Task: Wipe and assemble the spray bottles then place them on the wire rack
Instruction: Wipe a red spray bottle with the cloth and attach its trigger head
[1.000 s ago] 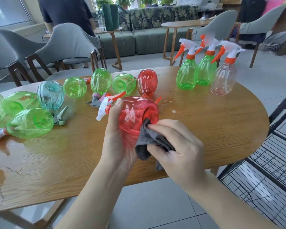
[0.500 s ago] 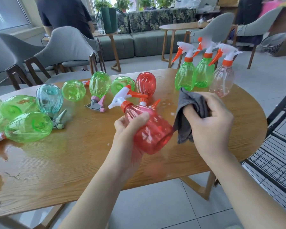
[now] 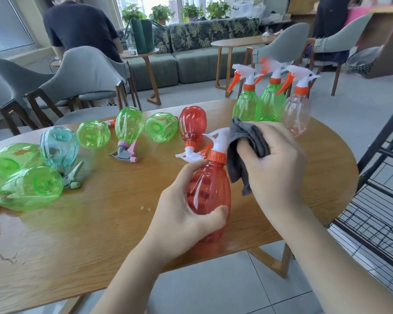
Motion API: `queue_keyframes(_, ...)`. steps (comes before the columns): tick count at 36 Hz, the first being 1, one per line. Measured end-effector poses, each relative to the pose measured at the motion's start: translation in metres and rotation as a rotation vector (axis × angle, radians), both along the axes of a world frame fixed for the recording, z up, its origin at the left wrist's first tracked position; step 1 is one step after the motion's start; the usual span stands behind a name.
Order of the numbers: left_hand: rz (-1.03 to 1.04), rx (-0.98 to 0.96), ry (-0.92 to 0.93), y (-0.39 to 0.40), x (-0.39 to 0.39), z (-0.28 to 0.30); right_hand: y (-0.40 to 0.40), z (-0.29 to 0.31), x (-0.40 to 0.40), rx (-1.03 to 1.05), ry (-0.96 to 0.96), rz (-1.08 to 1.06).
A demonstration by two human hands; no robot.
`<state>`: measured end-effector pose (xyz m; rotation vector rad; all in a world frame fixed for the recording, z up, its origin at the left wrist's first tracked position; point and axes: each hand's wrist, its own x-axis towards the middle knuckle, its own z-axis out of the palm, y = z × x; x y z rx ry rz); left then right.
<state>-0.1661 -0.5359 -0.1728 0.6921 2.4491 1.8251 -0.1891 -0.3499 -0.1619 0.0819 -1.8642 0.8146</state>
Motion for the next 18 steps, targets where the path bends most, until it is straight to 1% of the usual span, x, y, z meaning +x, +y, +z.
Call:
queue_keyframes(4,0.007,-0.078,0.066,0.004,0.002,0.003,-0.007,-0.003,-0.001,-0.096,-0.027,0.005)
queue_keyframes(8,0.016,-0.111,0.110,0.004,0.003,0.005,-0.024,-0.003,0.005,-0.010,0.032,0.091)
queue_keyframes(12,0.034,-0.114,0.116,0.004,0.002,0.003,-0.022,-0.002,0.003,0.050,0.071,0.157)
queue_keyframes(15,0.040,-0.096,0.100,0.004,0.002,0.001,-0.012,-0.003,-0.002,0.072,0.052,0.127)
queue_keyframes(18,0.035,-0.075,0.072,0.001,0.003,0.000,0.001,-0.008,-0.007,0.025,0.027,0.027)
